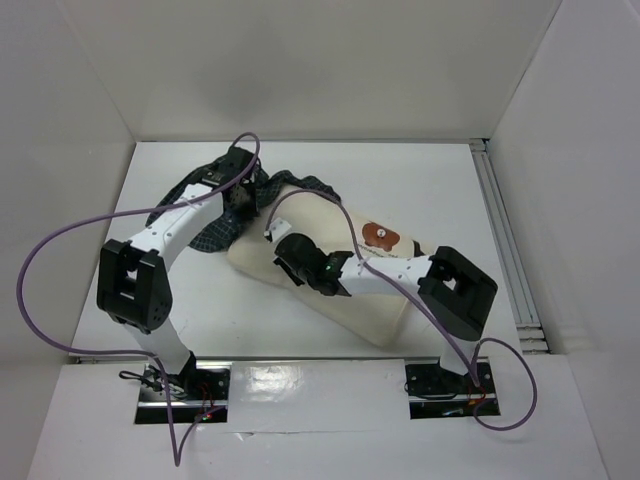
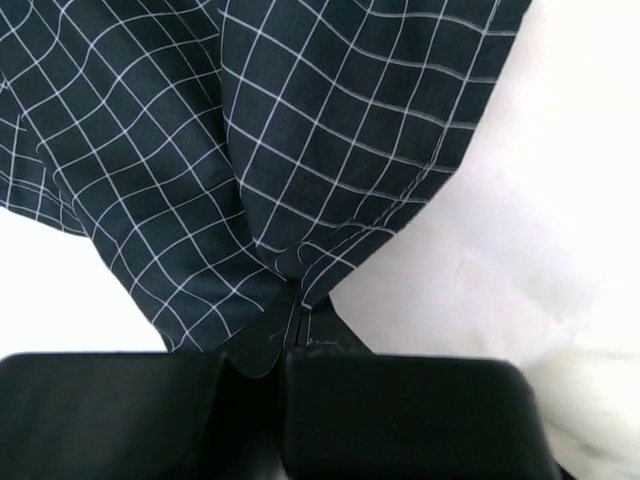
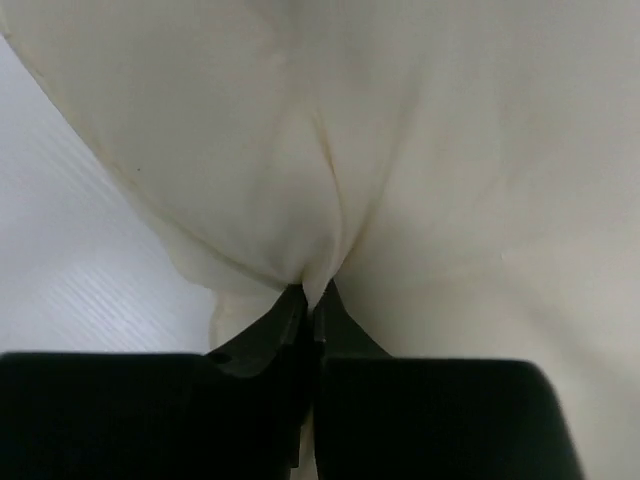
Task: Put the pillow into the pillowcase
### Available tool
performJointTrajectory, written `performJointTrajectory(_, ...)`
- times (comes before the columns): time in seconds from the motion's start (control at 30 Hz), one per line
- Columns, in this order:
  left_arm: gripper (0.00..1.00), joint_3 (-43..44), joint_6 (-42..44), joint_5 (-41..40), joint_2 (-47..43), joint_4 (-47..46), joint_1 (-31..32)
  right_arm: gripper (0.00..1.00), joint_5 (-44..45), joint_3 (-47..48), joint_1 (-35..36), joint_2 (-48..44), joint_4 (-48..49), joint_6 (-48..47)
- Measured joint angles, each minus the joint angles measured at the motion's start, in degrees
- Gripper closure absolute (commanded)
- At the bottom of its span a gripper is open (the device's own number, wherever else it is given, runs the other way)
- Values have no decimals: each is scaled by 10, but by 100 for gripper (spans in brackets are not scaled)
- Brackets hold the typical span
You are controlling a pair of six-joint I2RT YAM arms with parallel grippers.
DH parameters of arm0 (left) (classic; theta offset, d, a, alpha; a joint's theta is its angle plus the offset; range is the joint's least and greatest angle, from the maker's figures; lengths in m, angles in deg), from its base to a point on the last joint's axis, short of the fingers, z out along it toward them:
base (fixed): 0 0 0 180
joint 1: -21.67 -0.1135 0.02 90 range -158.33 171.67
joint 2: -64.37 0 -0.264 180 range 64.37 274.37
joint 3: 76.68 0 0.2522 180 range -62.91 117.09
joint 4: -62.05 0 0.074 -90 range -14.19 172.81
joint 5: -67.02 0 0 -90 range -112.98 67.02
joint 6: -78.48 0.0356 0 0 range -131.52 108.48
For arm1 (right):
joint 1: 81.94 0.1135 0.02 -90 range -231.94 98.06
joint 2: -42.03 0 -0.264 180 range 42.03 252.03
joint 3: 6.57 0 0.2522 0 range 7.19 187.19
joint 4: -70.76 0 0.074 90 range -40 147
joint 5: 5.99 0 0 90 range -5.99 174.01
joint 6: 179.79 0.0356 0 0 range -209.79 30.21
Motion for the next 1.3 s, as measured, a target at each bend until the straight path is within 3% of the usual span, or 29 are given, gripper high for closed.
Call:
performJointTrajectory(0.17,100,4,6,-8,-8,11,-1,100,0,-16,-30,-44,-1,15)
performJointTrajectory(0.3,100,4,18,-15,-39,46,-1,100,-20,-30,-54,-163,-81,14)
performJointTrajectory(0.53,100,-17,26,-15,-171,89,-1,100,-66,-30,-58,-335,-194,14)
performJointTrajectory(0.77,100,46,52,-18,-88,86,-1,100,-66,-28,-52,-302,-213,13)
performJointTrajectory(1.03,100,4,65,-10,-69,79,-2,100,-4,3,-30,-236,-220,15)
performJointTrajectory(1.07,100,4,65,-10,-69,76,-2,92,-7,3,-24,-237,-220,12)
performJointTrajectory(1.17,100,3,63,-6,-68,71,-5,28,-26,-11,-12,-235,-211,15)
performJointTrajectory(1.2,100,3,63,-6,-68,69,-6,17,-31,-14,-9,-233,-211,18)
performJointTrajectory(1.3,100,-7,62,1,-66,61,-7,1,-35,-22,-5,-223,-218,21)
